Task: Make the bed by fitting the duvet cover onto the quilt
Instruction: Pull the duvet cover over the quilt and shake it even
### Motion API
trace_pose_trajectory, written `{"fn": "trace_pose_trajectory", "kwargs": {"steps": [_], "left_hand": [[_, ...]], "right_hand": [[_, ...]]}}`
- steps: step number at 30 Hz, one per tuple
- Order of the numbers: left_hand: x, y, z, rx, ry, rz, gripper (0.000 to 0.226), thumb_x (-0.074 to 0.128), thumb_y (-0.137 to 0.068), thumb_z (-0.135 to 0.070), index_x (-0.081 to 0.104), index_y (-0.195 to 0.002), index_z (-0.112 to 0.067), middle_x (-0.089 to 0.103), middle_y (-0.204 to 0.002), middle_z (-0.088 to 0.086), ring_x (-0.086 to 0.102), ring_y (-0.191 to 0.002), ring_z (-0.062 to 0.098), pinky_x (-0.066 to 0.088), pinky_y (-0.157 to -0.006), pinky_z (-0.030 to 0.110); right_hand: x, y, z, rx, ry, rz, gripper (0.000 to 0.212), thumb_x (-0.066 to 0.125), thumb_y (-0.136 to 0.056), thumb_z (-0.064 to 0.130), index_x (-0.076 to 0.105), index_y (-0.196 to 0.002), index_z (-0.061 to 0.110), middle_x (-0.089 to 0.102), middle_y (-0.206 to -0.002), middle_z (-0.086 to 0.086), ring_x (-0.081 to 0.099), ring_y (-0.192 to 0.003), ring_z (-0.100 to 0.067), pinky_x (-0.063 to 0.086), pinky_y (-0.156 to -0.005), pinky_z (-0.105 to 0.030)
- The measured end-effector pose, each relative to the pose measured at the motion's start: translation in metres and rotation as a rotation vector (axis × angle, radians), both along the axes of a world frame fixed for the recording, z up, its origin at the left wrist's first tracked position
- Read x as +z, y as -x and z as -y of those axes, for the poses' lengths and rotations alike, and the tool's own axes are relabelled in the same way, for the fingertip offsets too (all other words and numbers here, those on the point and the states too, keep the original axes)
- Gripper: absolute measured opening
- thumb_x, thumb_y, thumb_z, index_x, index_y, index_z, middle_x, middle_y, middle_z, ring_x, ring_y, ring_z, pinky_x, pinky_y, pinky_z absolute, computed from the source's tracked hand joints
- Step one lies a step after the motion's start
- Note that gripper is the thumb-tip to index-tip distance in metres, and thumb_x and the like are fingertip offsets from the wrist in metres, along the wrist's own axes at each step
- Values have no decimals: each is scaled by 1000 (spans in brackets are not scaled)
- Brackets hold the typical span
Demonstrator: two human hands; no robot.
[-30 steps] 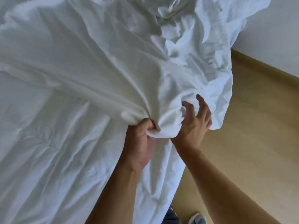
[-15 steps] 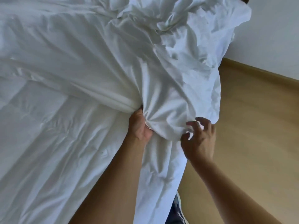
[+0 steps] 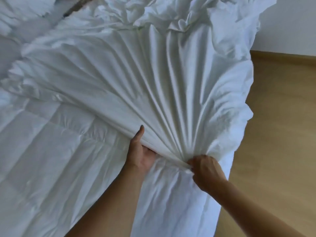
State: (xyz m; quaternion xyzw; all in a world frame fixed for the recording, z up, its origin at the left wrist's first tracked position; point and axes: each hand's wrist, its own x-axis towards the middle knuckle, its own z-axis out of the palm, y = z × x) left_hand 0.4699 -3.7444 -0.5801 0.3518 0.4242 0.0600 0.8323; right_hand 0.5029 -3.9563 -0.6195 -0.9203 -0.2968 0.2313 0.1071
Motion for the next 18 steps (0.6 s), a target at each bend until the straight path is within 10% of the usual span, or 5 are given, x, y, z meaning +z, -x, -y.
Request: {"fn": "trace_pose_trajectory", "kwargs": {"steps": [5, 9, 13, 18], "left_hand": [[-23, -7, -4, 69, -164, -284, 35, 68, -95, -20, 66, -124, 0, 71, -118, 21, 69, -108, 37, 54, -96, 56], [-51, 9, -15, 17, 52, -257, 53, 56, -99, -37, 59, -135, 1, 65, -127, 26, 63, -118, 40, 46, -108, 55], [-71, 3, -41, -89, 369, -211, 82, 56, -86, -66, 59, -135, -1, 60, -132, 29, 56, -126, 44, 36, -115, 54], [-56, -9, -53, -174, 239, -97, 72, 74, -82, -41, 57, -139, -2, 61, -133, 18, 61, -122, 37, 44, -109, 50]], "right_hand": [[18, -2, -38, 115, 433, -169, 45, 57, -86, 26, 58, -131, 25, 59, -134, -1, 55, -127, -26, 41, -104, -38], [23, 6, -120, 56, 114, -92, 68, 71, -71, 33, 39, -130, 20, 45, -128, -9, 46, -123, -32, 40, -98, -43], [-28, 5, -152, -48, 198, -445, 83, 81, -65, 38, 38, -134, 20, 38, -139, -6, 36, -136, -30, 33, -109, -47], [-62, 6, -172, -239, 194, -277, 72, 52, -80, 57, 35, -141, 22, 40, -142, -2, 38, -136, -27, 30, -108, -47]]}}
